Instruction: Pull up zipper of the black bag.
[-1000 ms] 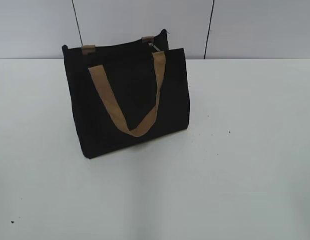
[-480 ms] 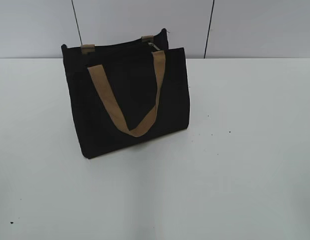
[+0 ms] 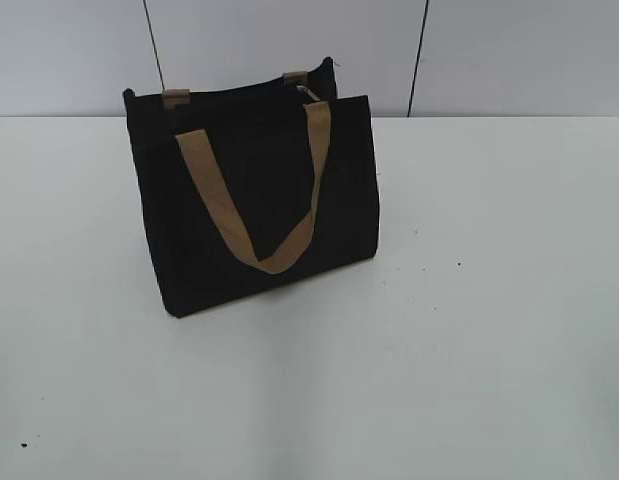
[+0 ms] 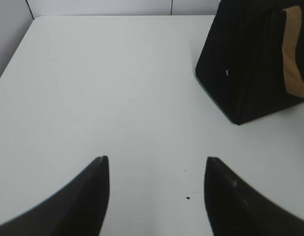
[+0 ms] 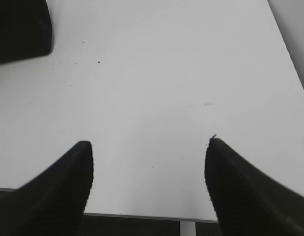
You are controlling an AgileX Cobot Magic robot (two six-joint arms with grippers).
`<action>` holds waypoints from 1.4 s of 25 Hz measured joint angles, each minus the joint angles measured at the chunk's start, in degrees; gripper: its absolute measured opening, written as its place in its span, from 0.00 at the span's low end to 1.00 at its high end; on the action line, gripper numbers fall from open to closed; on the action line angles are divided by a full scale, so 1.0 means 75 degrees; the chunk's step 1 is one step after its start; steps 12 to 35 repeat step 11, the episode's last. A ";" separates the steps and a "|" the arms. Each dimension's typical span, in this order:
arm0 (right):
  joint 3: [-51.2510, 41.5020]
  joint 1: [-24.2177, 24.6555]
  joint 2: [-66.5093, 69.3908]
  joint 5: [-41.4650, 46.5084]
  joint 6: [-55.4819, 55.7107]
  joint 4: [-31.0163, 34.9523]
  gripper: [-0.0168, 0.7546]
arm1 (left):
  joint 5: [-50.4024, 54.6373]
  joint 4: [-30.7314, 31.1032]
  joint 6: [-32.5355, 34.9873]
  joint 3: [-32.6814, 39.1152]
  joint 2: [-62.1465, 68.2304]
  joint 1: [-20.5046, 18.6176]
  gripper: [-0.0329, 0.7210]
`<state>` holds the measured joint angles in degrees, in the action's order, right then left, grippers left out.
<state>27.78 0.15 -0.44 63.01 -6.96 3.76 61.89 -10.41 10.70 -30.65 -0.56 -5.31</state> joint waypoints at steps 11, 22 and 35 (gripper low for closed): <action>0.0000 0.0000 0.0000 0.0000 0.0009 0.0005 0.72 | -0.0009 -0.0245 -0.0017 0.0000 0.0000 0.0000 0.66; 0.0000 0.0000 0.0000 0.0000 0.0009 0.0005 0.72 | -0.0009 -0.0245 -0.0017 0.0000 0.0000 0.0000 0.66; 0.0000 0.0000 0.0000 0.0000 0.0009 0.0005 0.72 | -0.0009 -0.0245 -0.0017 0.0000 0.0000 0.0000 0.66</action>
